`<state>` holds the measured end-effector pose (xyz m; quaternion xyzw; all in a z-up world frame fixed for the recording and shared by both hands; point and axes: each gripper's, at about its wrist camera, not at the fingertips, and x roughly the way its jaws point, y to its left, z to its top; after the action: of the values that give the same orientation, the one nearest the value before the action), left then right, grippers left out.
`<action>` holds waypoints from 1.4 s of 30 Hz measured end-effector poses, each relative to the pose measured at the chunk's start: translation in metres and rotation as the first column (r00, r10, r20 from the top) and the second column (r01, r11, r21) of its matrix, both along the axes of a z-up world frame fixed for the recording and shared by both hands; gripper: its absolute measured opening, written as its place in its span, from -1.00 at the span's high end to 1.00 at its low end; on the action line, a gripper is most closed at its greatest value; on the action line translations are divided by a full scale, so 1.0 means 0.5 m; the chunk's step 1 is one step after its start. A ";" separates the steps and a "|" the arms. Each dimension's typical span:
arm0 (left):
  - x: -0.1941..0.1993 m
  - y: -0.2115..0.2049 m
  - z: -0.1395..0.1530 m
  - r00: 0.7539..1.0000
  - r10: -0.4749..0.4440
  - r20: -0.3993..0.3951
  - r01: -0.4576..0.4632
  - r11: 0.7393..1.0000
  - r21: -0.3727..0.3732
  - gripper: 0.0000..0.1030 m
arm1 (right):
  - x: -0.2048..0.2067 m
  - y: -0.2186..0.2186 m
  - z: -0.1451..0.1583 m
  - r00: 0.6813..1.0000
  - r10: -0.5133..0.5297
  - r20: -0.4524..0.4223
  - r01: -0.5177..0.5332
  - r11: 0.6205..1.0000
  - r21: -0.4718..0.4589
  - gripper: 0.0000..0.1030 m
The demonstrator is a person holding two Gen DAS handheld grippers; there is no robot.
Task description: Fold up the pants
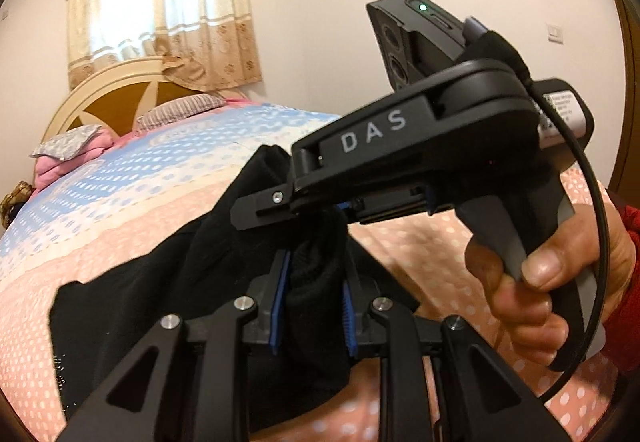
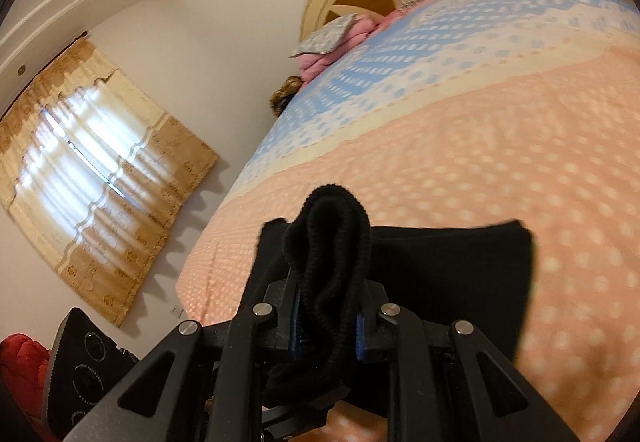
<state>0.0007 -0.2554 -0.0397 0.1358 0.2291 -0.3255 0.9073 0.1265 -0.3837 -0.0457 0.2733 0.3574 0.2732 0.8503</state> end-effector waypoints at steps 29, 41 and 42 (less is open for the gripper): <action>0.095 0.149 0.030 0.999 -0.015 -0.040 0.018 0.998 0.067 -0.89 | -0.024 -0.111 -0.086 0.976 -0.186 -0.109 0.182 0.982 -0.046 0.51; 0.203 0.337 0.001 0.953 0.282 -0.108 -0.280 0.959 0.038 -0.97 | -0.155 0.075 0.031 0.987 -0.125 0.102 0.155 0.906 -0.394 0.36; 0.201 0.332 -0.017 0.949 0.288 -0.127 -0.283 0.958 0.054 -0.97 | -0.155 0.084 0.022 0.991 -0.108 0.084 0.133 0.902 -0.411 0.36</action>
<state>0.1011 -0.0893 -0.0483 0.0949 0.3121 -0.1951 0.9249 0.0488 -0.3419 -0.0347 0.0996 0.3645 0.1458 0.9143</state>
